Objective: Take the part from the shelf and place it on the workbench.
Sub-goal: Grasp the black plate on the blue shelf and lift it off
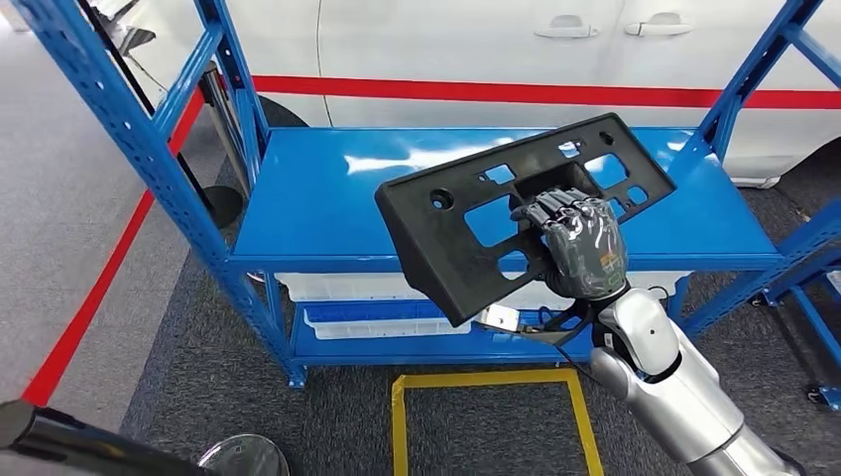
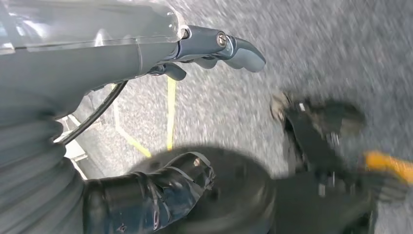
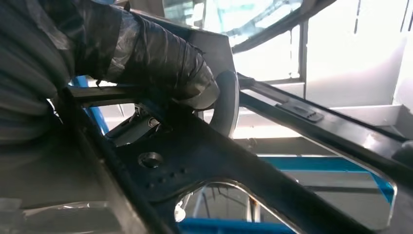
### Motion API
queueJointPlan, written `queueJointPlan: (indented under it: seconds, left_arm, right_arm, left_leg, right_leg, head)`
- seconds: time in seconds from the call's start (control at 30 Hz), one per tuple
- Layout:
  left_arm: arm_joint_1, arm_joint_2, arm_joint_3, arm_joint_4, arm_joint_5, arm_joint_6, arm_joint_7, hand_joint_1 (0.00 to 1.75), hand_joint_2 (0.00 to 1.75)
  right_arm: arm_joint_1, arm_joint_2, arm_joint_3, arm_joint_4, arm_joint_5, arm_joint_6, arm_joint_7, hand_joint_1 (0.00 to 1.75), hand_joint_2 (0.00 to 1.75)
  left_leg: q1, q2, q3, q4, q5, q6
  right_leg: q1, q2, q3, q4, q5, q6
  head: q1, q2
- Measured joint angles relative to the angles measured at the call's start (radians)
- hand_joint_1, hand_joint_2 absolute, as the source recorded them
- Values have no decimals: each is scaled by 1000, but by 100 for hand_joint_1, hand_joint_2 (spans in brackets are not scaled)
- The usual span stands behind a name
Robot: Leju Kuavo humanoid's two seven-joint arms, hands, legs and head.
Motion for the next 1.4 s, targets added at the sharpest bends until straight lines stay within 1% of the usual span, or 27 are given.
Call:
queueJointPlan:
  seconds: [0.07,0.1,0.13,0.17,0.23,0.3,0.37,0.43,0.5,0.57,0.6,0.63,0.7,0.77,0.83,0.87,0.93,0.97,1.0,1.1,1.13,1.17,1.23,1.27,1.3,1.37,1.4]
  left_arm:
    - [0,0,0,0,-5,1,0,0,175]
    - [0,0,0,0,-8,1,0,0,175]
    - [0,0,0,0,-11,1,0,0,175]
    - [0,-1,0,0,-14,1,0,0,175]
    - [1,-2,0,0,-19,1,0,0,175]
    - [1,-3,0,-1,-25,1,0,0,175]
    - [0,-3,-1,-1,-30,2,0,0,175]
    - [-1,-3,-1,-1,-33,3,0,0,175]
    - [-1,-3,-1,-1,-35,4,0,0,175]
    - [-1,-3,-1,-1,-38,4,0,0,175]
    - [-1,-3,-1,-1,-38,4,0,0,175]
    - [-1,-3,-1,-1,-39,4,0,0,175]
    - [-2,-3,-1,-1,-39,4,0,0,175]
    - [-4,-2,-1,-1,-40,4,1,0,175]
    - [-4,-2,-1,-2,-43,5,3,0,175]
    - [-4,-2,-1,-2,-46,5,5,0,175]
    - [-5,-3,-1,-2,-49,6,12,0,175]
    - [-6,-4,-1,-2,-50,6,16,0,175]
    - [-6,-5,-1,-2,-52,6,19,0,175]
    - [-2,-5,-1,-3,-57,7,31,0,175]
    - [0,-5,-1,-3,-60,8,35,0,175]
    - [1,-5,0,-3,-62,8,40,0,175]
    - [3,-5,0,-4,-68,8,48,0,175]
    - [3,-5,0,-5,-70,8,53,0,175]
    - [2,-5,0,-8,-72,7,58,0,175]
    - [3,-7,0,-14,-78,7,73,0,175]
    - [4,-8,1,-18,-81,7,79,0,175]
  right_arm:
    - [6,-3,-3,-1,15,-20,0,175,175]
    - [10,-3,-4,-2,21,-28,0,175,175]
    - [15,-3,-5,-2,23,-33,0,175,175]
    - [18,-4,-6,-2,23,-35,0,175,175]
    - [20,-4,-7,-4,17,-35,1,175,175]
    - [19,-4,-8,-8,8,-33,2,175,175]
    - [20,-5,-9,-13,-2,-30,2,175,175]
    - [21,-6,-10,-15,-12,-22,2,175,175]
    - [21,-6,-10,-18,-21,-14,2,175,175]
    - [21,-6,-10,-22,-29,-6,2,175,175]
    - [21,-6,-10,-24,-33,-3,2,175,175]
    - [21,-6,-10,-25,-37,0,2,175,175]
    - [22,-6,-12,-27,-44,5,2,175,175]
    - [23,-7,-16,-31,-52,13,2,175,175]
    - [23,-8,-20,-35,-59,19,2,175,175]
    - [24,-8,-22,-35,-62,21,2,175,175]
    - [29,-10,-24,-35,-64,23,2,175,175]
    - [31,-11,-25,-35,-64,23,2,175,175]
    - [34,-12,-26,-34,-64,23,2,175,175]
    - [37,-12,-29,-32,-64,23,1,175,175]
    - [39,-12,-29,-31,-64,23,1,175,175]
    - [42,-12,-29,-29,-64,22,1,175,175]
    - [48,-11,-29,-23,-64,22,1,175,175]
    - [50,-11,-29,-20,-64,21,1,175,175]
    - [51,-10,-29,-17,-64,21,1,175,175]
    - [51,-10,-29,-13,-64,20,0,175,175]
    - [52,-10,-29,-11,-64,19,-1,175,175]
  left_leg:
    - [0,4,-27,-1,25,4]
    - [0,6,-44,3,35,3]
    - [1,10,-61,9,43,1]
    - [2,14,-78,16,50,-1]
    - [6,26,-110,37,59,-8]
    - [5,36,-134,58,65,-18]
    - [2,48,-142,68,73,-30]
    - [3,54,-146,73,75,-43]
    - [5,33,-163,114,18,-56]
    - [7,7,-188,219,-87,-62]
    - [7,2,-196,276,-123,-62]
    - [7,0,-194,316,-136,-61]
    - [7,-4,-149,307,-97,-53]
    - [4,-34,-50,182,-57,-35]
    - [2,-67,29,59,-63,-24]
    - [0,-73,45,27,-70,-22]
    - [-1,-56,40,12,-50,-19]
    - [1,-44,34,4,-37,-14]
    - [3,-30,25,-4,-21,-8]
    - [2,2,-6,-9,12,3]
    - [1,12,-18,-6,20,3]
    - [0,23,-34,-2,28,2]
    - [-1,48,-73,13,45,-2]
    - [0,59,-93,23,52,-5]
    - [-1,69,-110,34,57,-9]
    - [-5,85,-130,54,64,-19]
    - [-6,93,-133,58,69,-25]
  right_leg:
    - [-5,2,-22,102,-102,10]
    - [-8,1,-26,157,-129,16]
    - [-12,1,-21,194,-133,21]
    - [-16,0,-4,202,-116,26]
    - [-24,-13,77,123,-73,35]
    - [-19,-40,161,4,-81,32]
    - [-9,-48,184,-47,-98,12]
    - [-11,-35,168,-51,-84,-12]
    - [-15,-24,146,-54,-62,-33]
    - [-14,-11,117,-54,-38,-43]
    - [-13,-2,102,-53,-25,-44]
    - [-12,7,85,-52,-12,-44]
    - [-10,27,52,-49,14,-41]
    - [-8,45,24,-47,39,-35]
    - [-9,59,11,-49,62,-25]
    - [-10,67,9,-55,75,-18]
    - [-14,83,8,-70,99,-4]
    - [-13,78,3,-67,91,1]
    - [-11,64,-7,-47,61,4]
    - [-11,17,-40,79,-80,8]
    - [-14,12,-46,130,-106,11]
    - [-16,9,-47,176,-113,15]
    - [-22,3,-18,216,-75,23]
    - [-26,-4,20,188,-47,26]
    - [-28,-22,73,130,-44,28]
    - [-22,-58,170,-1,-79,22]
    - [-17,-68,193,-40,-99,13]
  head:
    - [0,0]
    - [0,0]
    - [0,0]
    - [0,0]
    - [0,0]
    - [0,0]
    - [1,0]
    - [1,0]
    - [0,0]
    - [-1,0]
    - [-1,0]
    - [-1,0]
    - [-1,0]
    - [-1,0]
    - [0,0]
    - [0,0]
    - [0,0]
    - [1,0]
    - [2,0]
    - [5,0]
    - [5,0]
    - [5,0]
    - [5,0]
    - [5,0]
    - [5,0]
    - [4,0]
    - [4,0]
